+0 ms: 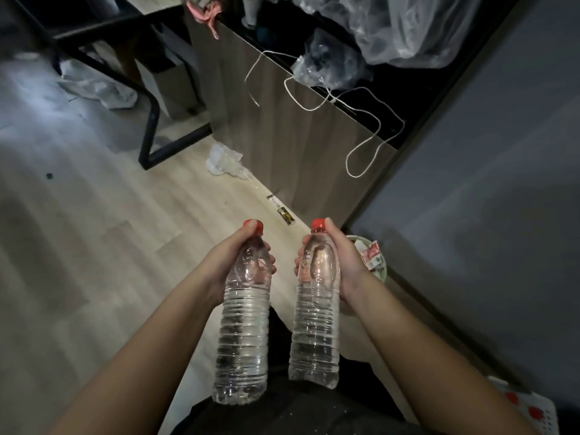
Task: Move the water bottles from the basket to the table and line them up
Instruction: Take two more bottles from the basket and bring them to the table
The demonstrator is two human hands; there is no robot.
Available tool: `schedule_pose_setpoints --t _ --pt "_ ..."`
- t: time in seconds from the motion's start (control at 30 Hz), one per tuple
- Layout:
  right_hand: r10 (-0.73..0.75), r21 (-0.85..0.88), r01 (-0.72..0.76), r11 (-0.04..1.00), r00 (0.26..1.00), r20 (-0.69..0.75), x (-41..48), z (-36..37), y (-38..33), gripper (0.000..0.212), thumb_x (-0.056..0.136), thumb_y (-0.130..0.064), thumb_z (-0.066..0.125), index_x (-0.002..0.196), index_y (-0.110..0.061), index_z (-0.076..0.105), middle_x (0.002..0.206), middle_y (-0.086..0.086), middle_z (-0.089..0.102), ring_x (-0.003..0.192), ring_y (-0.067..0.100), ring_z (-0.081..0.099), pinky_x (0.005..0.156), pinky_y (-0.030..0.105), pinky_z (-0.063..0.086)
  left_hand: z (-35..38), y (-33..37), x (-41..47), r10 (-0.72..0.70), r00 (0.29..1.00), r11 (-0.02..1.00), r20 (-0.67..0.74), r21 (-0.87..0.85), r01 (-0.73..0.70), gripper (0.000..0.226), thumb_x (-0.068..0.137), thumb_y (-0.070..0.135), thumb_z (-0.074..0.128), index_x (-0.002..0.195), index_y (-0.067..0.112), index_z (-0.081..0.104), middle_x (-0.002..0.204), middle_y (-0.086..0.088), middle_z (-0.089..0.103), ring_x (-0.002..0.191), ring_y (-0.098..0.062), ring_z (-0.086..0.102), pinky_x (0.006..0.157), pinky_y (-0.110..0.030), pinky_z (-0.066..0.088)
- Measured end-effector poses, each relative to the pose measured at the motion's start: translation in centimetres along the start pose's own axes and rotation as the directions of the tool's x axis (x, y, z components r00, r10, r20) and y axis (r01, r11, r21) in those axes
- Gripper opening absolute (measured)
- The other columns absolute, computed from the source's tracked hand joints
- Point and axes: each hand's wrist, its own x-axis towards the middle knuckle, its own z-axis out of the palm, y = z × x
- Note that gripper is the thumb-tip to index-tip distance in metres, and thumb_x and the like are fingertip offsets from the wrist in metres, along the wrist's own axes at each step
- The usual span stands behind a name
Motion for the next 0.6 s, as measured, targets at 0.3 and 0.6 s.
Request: schedule_pose_setpoints --t 0.3,0.6 --pt "0.094 -0.008 -0.093 0.996 0.994 0.052 11.0 8.3 -8.8 0.05 0.076 -0.055 0.059 0.069 -0.006 0.06 0.063 0.014 0.059 0.055 0.026 0.061 0.066 0.035 0.05 -3.8 12.0 6.5 0.071 0.997 0.993 -0.044 -0.087 -0.074 0.043 0.077 0.047 0.059 0.073 0.003 0.059 0.064 -0.016 0.062 0.056 -0.029 0.064 0.056 -0.03 0.053" --pt "0.206 -0.031 -0.203 0.979 0.97 0.127 18.1 14.1 -13.1 0.054 0.09 -0.056 0.049 0.071 -0.005 0.055 0.061 0.012 0.059 0.053 0.026 0.06 0.061 0.032 0.051 -7.3 18.4 9.8 0.097 0.992 0.955 -0.082 -0.274 -0.116 0.041 0.078 0.045 0.062 0.076 0.003 0.059 0.071 -0.017 0.06 0.058 -0.03 0.064 0.054 -0.032 0.057"
